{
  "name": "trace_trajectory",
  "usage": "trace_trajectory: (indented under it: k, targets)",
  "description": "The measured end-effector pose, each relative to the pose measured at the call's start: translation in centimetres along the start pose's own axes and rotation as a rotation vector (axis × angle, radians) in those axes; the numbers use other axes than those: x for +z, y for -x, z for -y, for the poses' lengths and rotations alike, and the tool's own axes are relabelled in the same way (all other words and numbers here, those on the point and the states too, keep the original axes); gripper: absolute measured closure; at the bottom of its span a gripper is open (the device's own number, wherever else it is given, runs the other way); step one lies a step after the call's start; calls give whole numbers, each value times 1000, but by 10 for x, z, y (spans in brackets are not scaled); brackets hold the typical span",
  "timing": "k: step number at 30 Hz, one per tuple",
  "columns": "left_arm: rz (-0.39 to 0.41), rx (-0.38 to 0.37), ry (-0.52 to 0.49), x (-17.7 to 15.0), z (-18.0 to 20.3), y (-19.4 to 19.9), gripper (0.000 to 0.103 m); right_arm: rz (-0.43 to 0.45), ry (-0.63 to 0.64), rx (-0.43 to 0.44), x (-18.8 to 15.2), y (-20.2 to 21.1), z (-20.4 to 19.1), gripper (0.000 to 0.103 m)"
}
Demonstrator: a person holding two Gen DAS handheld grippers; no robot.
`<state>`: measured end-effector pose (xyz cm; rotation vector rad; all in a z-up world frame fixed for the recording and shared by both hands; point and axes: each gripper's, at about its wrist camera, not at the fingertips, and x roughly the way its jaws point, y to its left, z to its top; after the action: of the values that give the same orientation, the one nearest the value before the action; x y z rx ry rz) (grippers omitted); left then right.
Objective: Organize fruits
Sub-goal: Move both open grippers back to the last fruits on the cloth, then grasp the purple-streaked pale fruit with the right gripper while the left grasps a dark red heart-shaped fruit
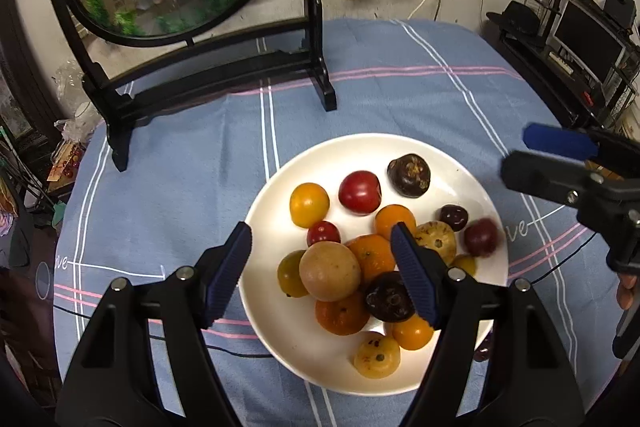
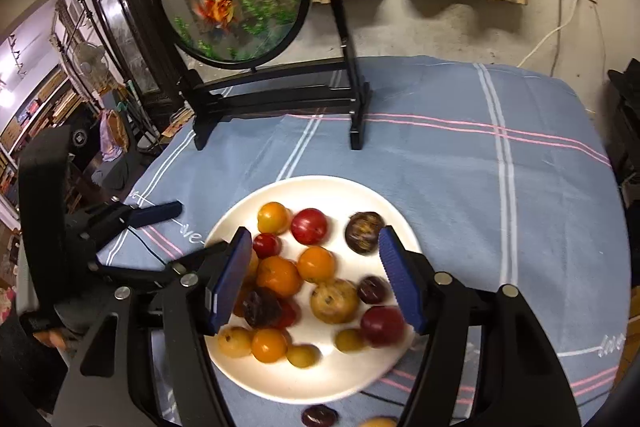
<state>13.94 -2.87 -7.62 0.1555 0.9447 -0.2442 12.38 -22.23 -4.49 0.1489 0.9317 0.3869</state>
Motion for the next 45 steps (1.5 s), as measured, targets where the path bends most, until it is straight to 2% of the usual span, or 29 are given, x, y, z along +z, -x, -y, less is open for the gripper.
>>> trace_trajectory:
  k: [5, 10, 19, 22, 26, 28, 33, 38, 39, 40, 41, 45]
  targets:
    - [28, 2, 8, -7, 1, 21, 26, -1, -38, -38, -29, 26, 15, 37]
    - [38, -2, 10, -16, 5, 40, 26, -38, -141, -47, -76, 50, 37, 37]
    - [71, -6, -24, -36, 24, 76, 26, -62, -184, -61, -129, 72, 38, 37]
    - [69, -5, -30, -45, 29, 82, 25, -73, -151, -82, -138, 71, 32, 37]
    - [53, -3, 8, -60, 23, 89, 24, -84, 35, -224, -154, 60, 12, 37]
    - [36, -11, 43, -70, 17, 90, 21, -114, 81, -254, -162, 49, 10, 37]
    - [-45, -19, 112, -103, 8, 81, 21, -177, 115, -276, -175, 19, 16, 37]
    - [-106, -43, 90, -131, 25, 74, 21, -212, 128, -255, -172, -6, 22, 37]
    - [-116, -53, 75, -135, 33, 73, 21, -220, 135, -252, -171, -10, 22, 39]
    - [-123, -62, 58, -138, 41, 71, 21, -239, 146, -240, -171, -14, 22, 58]
    - [-133, -73, 34, -141, 52, 69, 21, -263, 163, -212, -171, -17, 21, 63]
    - [-147, -113, -23, -146, 87, 60, 21, -254, 164, -176, -169, -2, 23, 63]
